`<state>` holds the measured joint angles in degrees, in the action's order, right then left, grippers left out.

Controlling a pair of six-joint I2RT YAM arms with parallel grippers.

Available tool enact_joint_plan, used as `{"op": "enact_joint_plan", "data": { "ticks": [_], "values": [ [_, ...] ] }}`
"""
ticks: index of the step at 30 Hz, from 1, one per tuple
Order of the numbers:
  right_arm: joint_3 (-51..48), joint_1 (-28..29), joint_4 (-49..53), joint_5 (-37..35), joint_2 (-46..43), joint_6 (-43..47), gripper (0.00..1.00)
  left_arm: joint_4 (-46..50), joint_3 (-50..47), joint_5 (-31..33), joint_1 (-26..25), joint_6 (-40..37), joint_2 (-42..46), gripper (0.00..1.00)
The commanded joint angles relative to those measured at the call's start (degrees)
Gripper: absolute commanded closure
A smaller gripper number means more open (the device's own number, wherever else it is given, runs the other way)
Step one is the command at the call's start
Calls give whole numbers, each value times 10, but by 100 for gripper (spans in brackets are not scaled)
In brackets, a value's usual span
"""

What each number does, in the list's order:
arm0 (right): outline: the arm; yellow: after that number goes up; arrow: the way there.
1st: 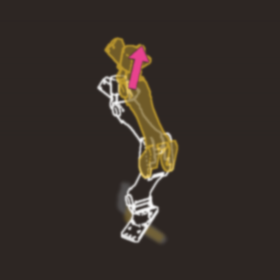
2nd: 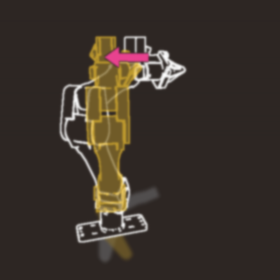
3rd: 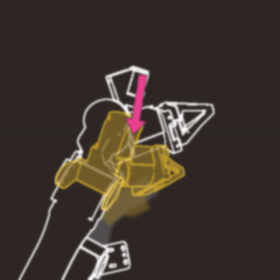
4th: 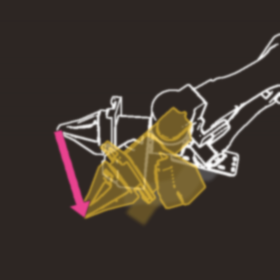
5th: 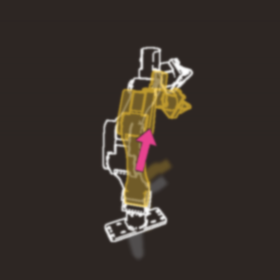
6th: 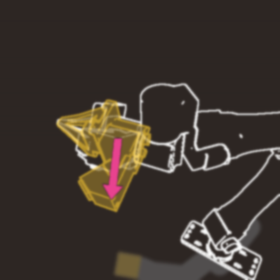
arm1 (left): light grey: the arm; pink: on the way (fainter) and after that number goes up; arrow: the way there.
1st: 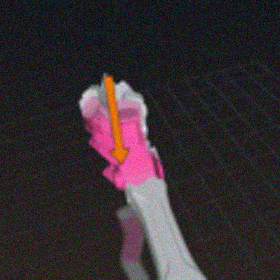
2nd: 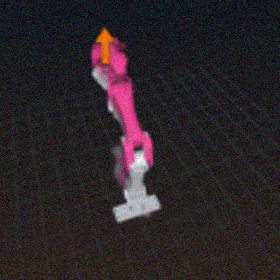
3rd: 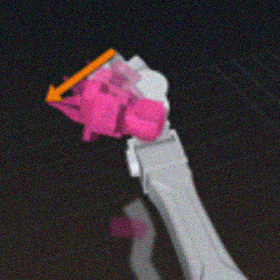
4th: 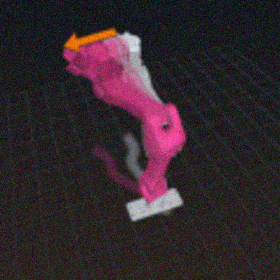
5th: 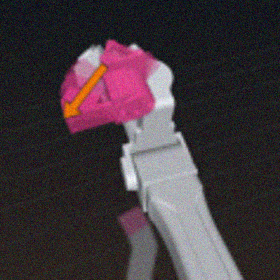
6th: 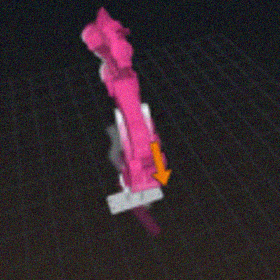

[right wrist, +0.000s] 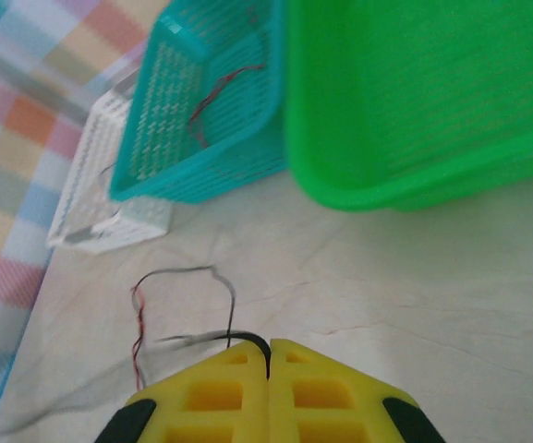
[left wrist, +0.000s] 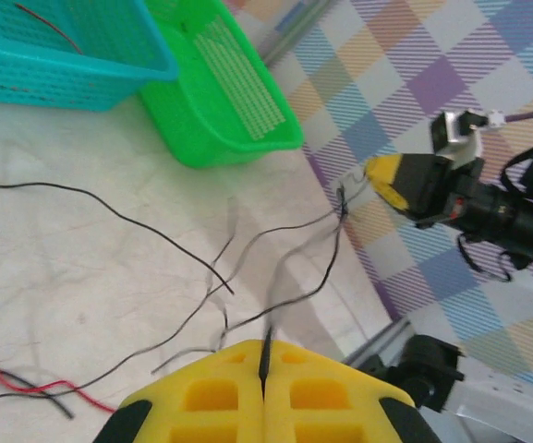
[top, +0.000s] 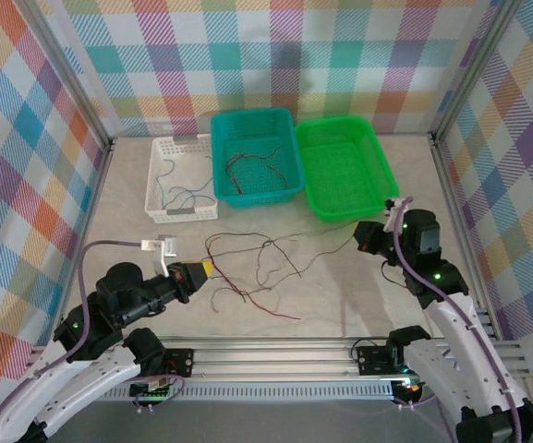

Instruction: Untangle the cables

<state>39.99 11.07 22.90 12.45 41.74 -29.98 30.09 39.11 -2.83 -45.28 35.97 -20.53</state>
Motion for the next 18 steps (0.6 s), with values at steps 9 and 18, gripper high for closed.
{"op": "enact_joint_plan", "data": {
  "ticks": [9,18],
  "values": [
    [75,-151,137,19,-21,-18,100,184,82,163,4,-36,17,100],
    [171,-163,123,100,-25,-30,100,189,91,190,5,-32,5,100]
  ]
}}
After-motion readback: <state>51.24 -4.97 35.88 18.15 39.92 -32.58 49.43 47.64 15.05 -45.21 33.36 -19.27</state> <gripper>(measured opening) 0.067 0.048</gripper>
